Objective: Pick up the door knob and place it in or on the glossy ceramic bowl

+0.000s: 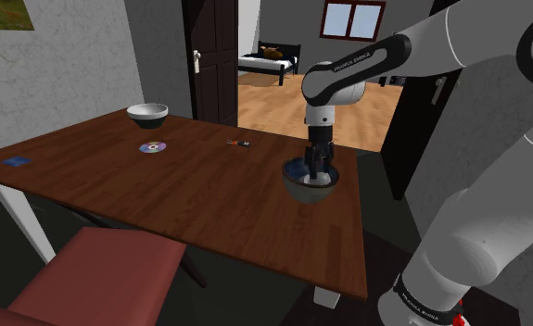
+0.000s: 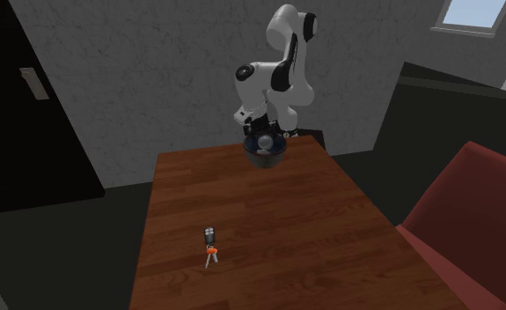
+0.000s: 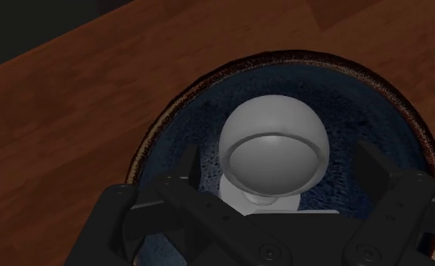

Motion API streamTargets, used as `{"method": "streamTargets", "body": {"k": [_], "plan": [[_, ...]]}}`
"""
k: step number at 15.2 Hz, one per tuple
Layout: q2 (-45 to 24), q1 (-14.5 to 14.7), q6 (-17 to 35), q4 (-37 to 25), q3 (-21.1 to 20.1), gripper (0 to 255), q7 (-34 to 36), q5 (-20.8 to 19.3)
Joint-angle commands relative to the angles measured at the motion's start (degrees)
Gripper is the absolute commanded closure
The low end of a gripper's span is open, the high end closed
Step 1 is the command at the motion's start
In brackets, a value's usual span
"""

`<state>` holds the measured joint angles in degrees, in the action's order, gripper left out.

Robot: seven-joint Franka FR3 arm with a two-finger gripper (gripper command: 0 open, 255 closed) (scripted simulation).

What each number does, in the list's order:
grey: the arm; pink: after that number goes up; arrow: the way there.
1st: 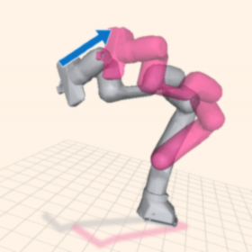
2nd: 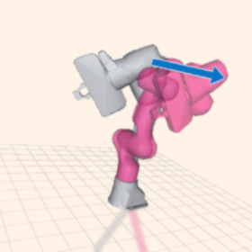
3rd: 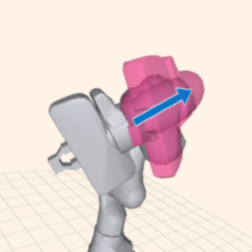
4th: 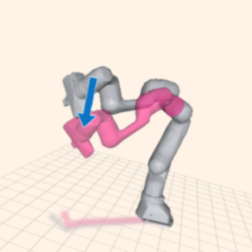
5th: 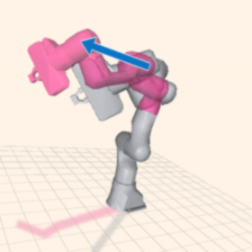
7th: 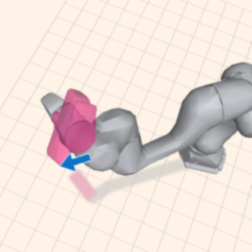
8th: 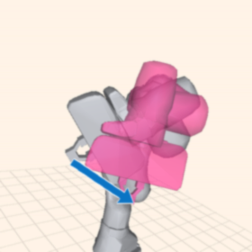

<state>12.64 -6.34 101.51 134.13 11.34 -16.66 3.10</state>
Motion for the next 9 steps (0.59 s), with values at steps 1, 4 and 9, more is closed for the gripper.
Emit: {"method": "streamTargets", "body": {"k": [1,4,9], "plan": [[0.1,0.0,0.5,0.6,-0.1,0,0.0,0.0],[0.1,0.0,0.5,0.6,-0.1,0,0.0,0.0],[0.1,0.0,0.5,0.6,-0.1,255,0.0,0.0]]}}
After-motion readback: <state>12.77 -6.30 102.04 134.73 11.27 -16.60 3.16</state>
